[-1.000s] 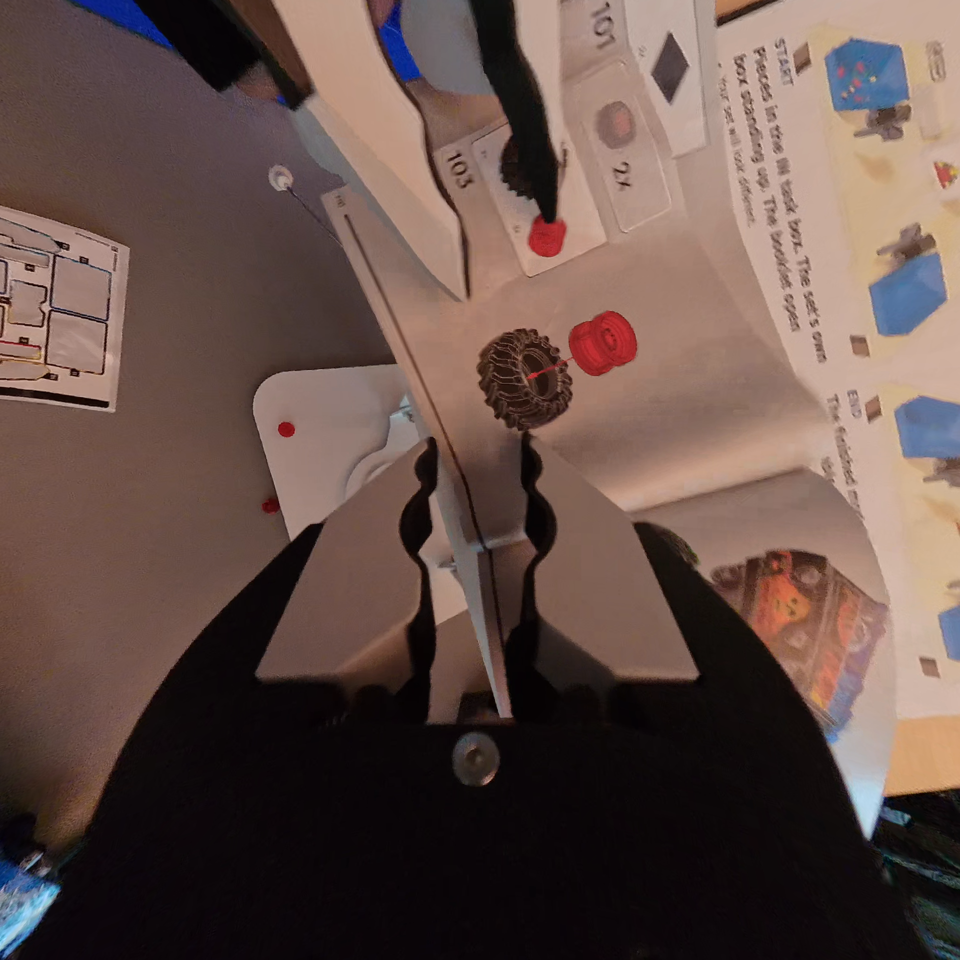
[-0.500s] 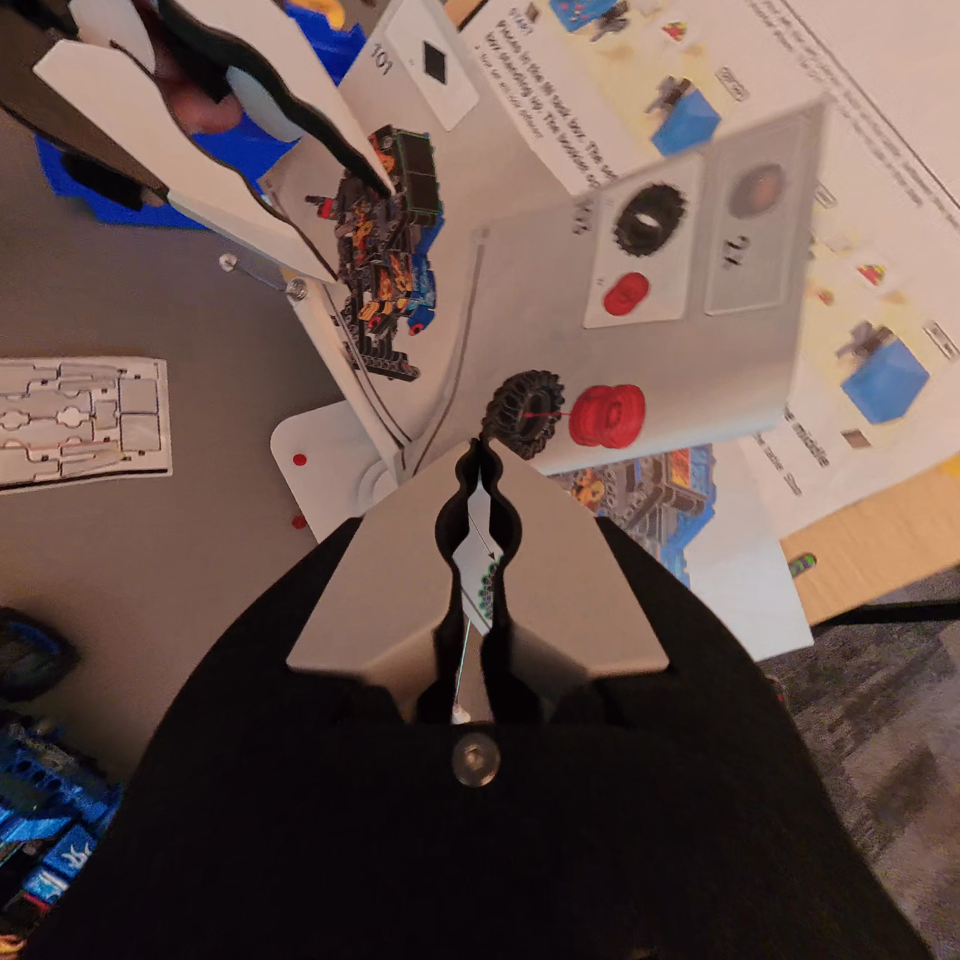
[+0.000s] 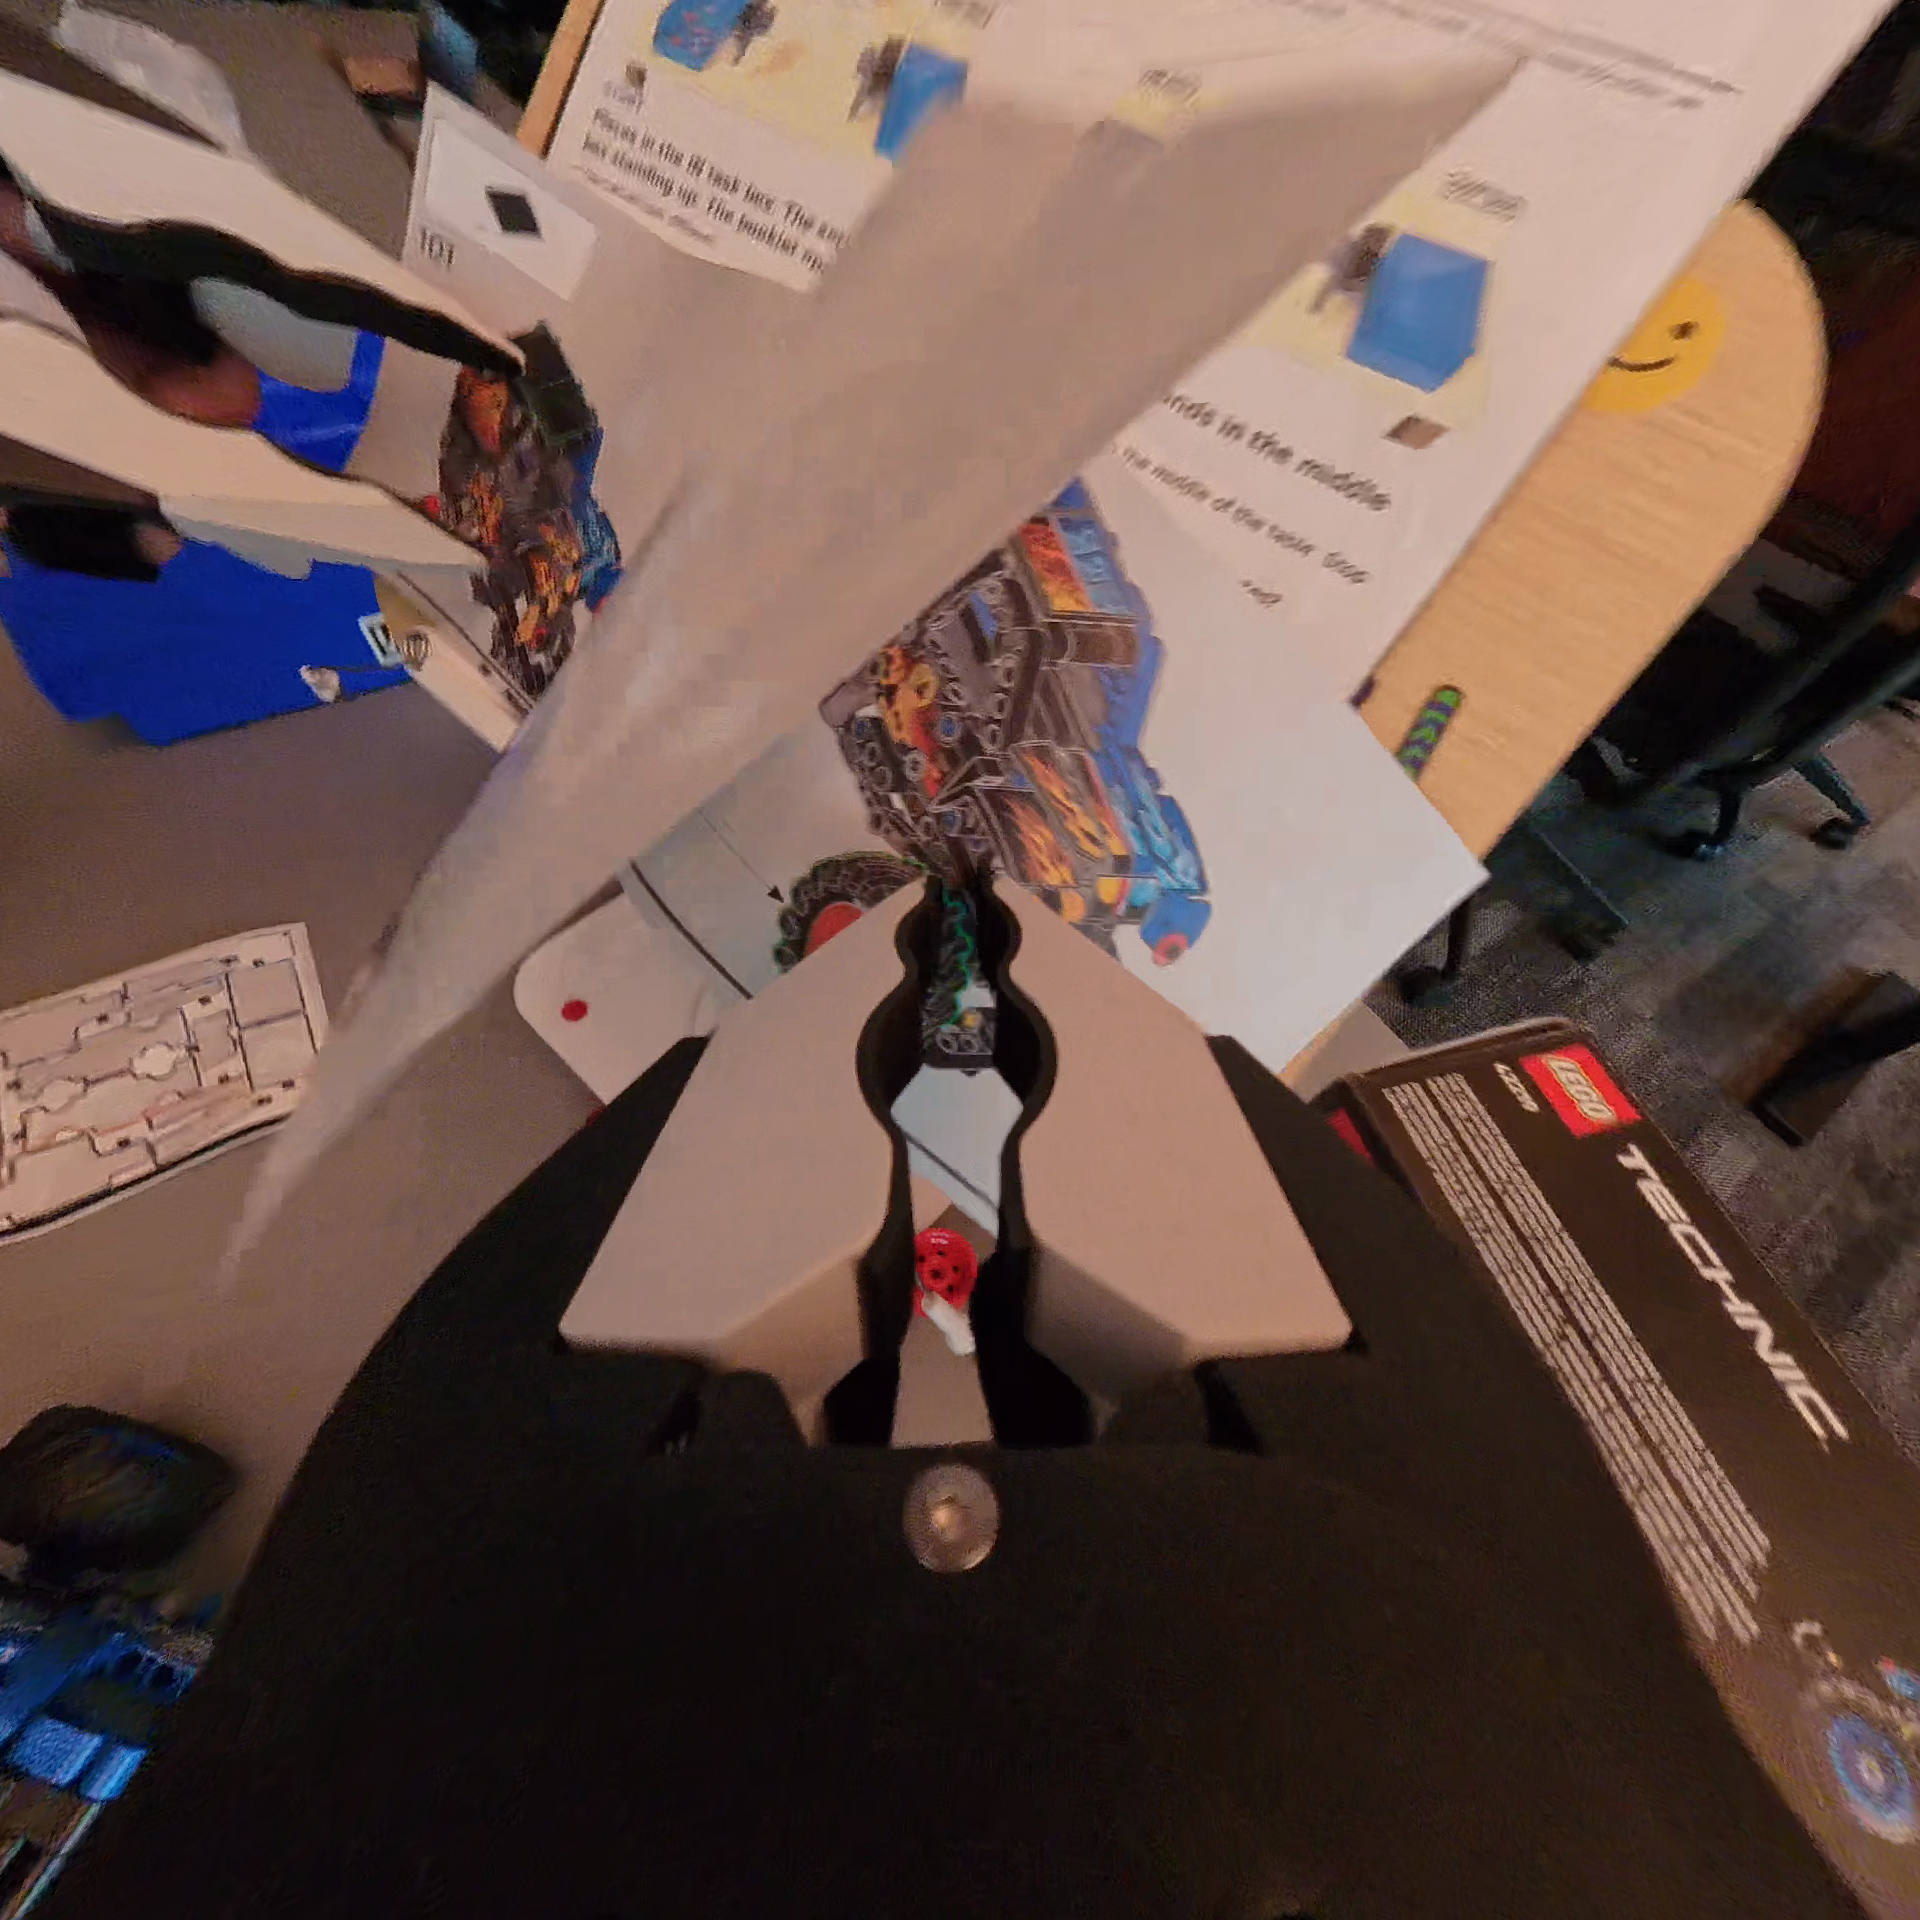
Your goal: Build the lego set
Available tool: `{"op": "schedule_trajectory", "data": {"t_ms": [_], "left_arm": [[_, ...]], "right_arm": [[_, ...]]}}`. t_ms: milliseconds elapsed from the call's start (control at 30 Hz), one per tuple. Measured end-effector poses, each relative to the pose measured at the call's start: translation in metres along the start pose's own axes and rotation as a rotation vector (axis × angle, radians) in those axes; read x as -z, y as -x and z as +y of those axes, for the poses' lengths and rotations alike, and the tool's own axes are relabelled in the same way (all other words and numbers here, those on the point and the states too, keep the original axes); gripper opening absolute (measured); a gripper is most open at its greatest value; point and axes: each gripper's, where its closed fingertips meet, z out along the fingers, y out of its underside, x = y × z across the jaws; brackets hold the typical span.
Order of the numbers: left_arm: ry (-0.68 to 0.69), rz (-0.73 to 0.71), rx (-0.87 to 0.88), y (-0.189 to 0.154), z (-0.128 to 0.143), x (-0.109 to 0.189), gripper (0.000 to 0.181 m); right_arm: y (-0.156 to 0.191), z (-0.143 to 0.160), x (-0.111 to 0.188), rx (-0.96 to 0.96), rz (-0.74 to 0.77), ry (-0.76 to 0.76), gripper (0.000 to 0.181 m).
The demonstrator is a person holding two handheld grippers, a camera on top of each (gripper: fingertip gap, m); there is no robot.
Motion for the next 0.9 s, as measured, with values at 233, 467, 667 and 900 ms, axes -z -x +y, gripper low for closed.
{"op": "schedule_trajectory", "data": {"t_ms": [233, 467, 667, 900], "left_arm": [[-0.087, 0.093, -0.177, -0.072, -0.041, -0.018, 0.045], [-0.035, 0.148, -0.319, -0.123, -0.036, -0.039, 0.052], [-0.047, 0.156, -0.304, -0.123, -0.038, -0.039, 0.050], [-0.030, 0.143, -0.331, -0.124, -0.034, -0.041, 0.051]], "right_arm": [[-0.016, -0.017, 0.044, -0.061, 0.094, -0.126, 0.019], [-0.041, -0.017, 0.090, -0.127, 0.222, -0.210, 0.027], [-0.036, -0.008, 0.108, -0.029, 0.304, -0.179, 0.028], [-0.006, -0.004, 0.096, 0.046, 0.243, -0.161, 0.029]]}}
